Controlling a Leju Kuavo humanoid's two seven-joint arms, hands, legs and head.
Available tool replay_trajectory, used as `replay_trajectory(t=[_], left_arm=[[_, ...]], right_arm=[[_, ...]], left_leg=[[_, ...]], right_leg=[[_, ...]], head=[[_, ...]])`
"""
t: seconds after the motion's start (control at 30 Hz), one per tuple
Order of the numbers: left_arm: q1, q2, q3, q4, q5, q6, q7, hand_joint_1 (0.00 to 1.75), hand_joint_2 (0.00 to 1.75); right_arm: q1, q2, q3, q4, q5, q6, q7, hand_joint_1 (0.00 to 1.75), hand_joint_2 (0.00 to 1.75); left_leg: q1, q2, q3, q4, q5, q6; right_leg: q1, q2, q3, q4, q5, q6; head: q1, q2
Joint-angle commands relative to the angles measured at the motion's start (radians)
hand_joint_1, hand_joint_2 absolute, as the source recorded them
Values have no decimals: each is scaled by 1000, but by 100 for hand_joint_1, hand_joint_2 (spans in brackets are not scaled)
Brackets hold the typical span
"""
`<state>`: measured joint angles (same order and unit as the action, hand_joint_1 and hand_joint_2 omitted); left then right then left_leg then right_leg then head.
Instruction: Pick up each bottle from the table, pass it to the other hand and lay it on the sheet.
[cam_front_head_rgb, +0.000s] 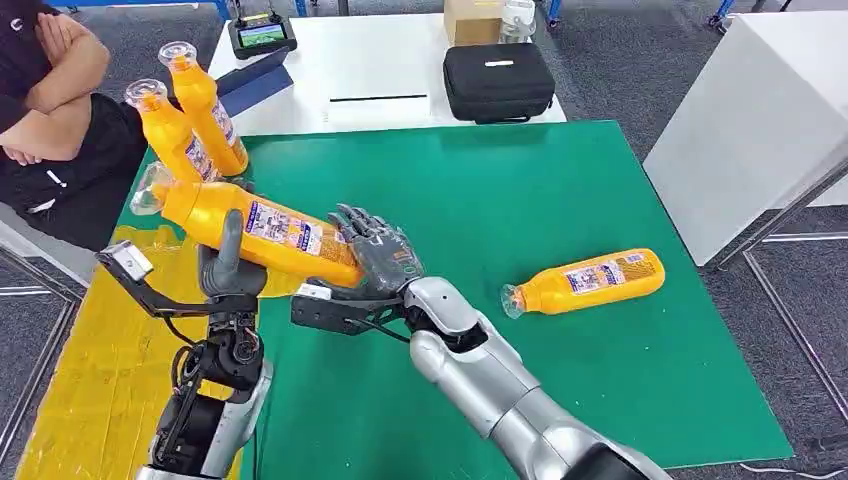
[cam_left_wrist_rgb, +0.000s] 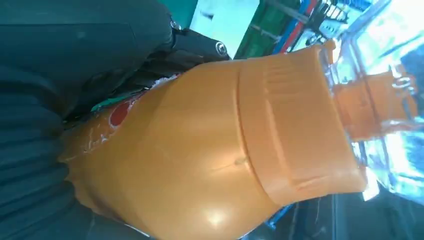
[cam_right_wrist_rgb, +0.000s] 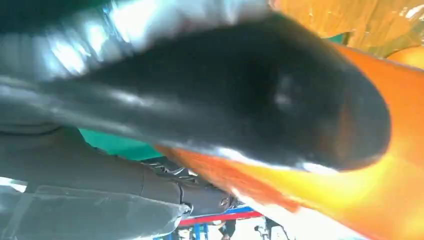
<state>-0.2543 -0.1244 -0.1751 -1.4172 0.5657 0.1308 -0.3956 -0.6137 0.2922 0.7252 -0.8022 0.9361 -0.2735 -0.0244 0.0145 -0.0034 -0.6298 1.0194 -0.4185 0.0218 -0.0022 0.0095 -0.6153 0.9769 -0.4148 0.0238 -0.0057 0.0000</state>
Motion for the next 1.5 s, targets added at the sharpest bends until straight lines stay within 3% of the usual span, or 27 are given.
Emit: replay_trajectory(t=[0.03,0.27,0.3,0.4,0.5,0.93,1.13,1.33,1.5], left_arm=[[-49,13,43,42,-2,0,1,175,175],[-29,13,66,43,-1,-5,0,175,175],[-28,12,69,45,-1,-6,0,175,175],[-30,16,73,50,0,-6,0,175,175],[-32,17,84,52,0,-5,-1,175,175],[-68,47,147,98,-84,60,-49,175,175],[-124,118,197,170,-415,228,-127,175,175],[-128,130,207,176,-467,253,-137,175,175],[-124,184,197,209,-563,324,-174,175,175]], right_arm=[[-5,-37,-2,0,0,11,-4,0,0],[18,-75,30,-34,61,1,0,0,0],[21,-82,37,-40,74,1,5,0,0],[33,-94,41,-70,80,1,6,0,0],[54,-112,52,-121,90,14,9,0,0],[155,-211,77,-258,95,44,14,0,0],[281,-348,-40,-504,114,3,36,0,0],[293,-352,-75,-529,106,9,23,0,0],[312,-399,-148,-569,82,-39,15,0,0]], left_leg=[[0,-1,2,0,0,0],[-1,-2,8,-1,-2,0],[-1,-2,3,-1,0,0],[-1,-2,8,-2,-2,0],[0,-1,3,-1,-1,0],[-1,-2,5,-1,-1,0],[0,-6,3,-1,0,0],[-1,-2,2,-1,0,0],[-1,-3,2,-1,0,0]], right_leg=[[0,-2,3,0,-1,0],[-1,-4,9,0,-3,0],[0,-2,4,-1,-1,0],[-1,-3,9,-1,-3,0],[0,-2,4,-1,-1,0],[0,-3,5,-1,-2,0],[0,-6,5,-1,-2,0],[-1,-3,4,0,-1,0],[-1,-4,4,0,-2,0]], head=[[0,0],[0,0],[0,0],[0,0],[0,0],[0,0],[0,0],[0,0],[0,0]])
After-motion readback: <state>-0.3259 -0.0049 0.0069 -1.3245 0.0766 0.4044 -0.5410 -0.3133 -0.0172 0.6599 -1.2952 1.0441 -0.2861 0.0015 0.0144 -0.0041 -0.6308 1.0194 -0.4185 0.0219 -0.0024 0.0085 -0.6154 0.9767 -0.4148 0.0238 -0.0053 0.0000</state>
